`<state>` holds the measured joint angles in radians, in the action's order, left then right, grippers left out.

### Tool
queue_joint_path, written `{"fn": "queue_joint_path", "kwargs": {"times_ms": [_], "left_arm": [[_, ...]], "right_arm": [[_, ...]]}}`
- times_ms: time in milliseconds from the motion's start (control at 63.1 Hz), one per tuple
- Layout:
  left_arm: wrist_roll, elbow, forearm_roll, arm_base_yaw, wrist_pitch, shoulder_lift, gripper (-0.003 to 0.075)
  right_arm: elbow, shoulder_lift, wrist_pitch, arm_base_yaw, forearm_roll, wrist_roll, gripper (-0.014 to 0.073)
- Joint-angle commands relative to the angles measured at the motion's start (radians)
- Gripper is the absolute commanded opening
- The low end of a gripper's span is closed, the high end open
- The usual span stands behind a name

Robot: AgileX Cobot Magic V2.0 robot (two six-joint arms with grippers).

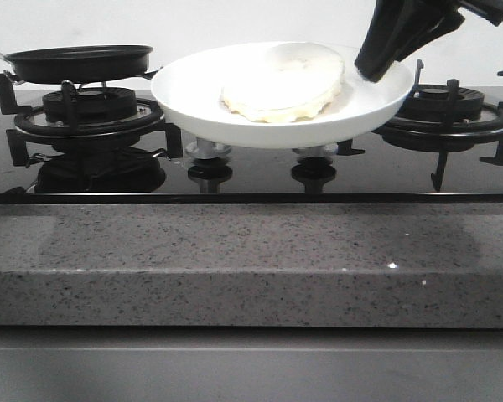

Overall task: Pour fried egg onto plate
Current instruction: 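Lower the empty pan back onto its burner with the left gripper, then lower the plate with the egg onto the stovetop center, right gripper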

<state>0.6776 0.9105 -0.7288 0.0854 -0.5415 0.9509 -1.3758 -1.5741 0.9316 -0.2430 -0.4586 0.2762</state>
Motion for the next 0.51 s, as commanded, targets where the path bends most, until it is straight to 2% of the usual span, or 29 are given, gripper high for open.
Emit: {"fn": "queue_joint_path", "kwargs": {"times_ms": [0,159,491], "left_arm": [[0.002,-0.041,0.047,-0.051,0.147,-0.111,-0.0020],[0.002,-0.163,0.105,-0.092,0.211,-0.274,-0.0020],[0.002,-0.332,0.121,-0.092,0.252,-0.510,-0.0020]], "right_arm": [[-0.028,0.042,-0.037,0.001,-0.044,0.005,-0.0060],[-0.028,0.042,-0.037,0.001,-0.044,0.005,-0.0060],[-0.028,0.042,-0.039,0.001,-0.044,0.005,-0.0060]]}}
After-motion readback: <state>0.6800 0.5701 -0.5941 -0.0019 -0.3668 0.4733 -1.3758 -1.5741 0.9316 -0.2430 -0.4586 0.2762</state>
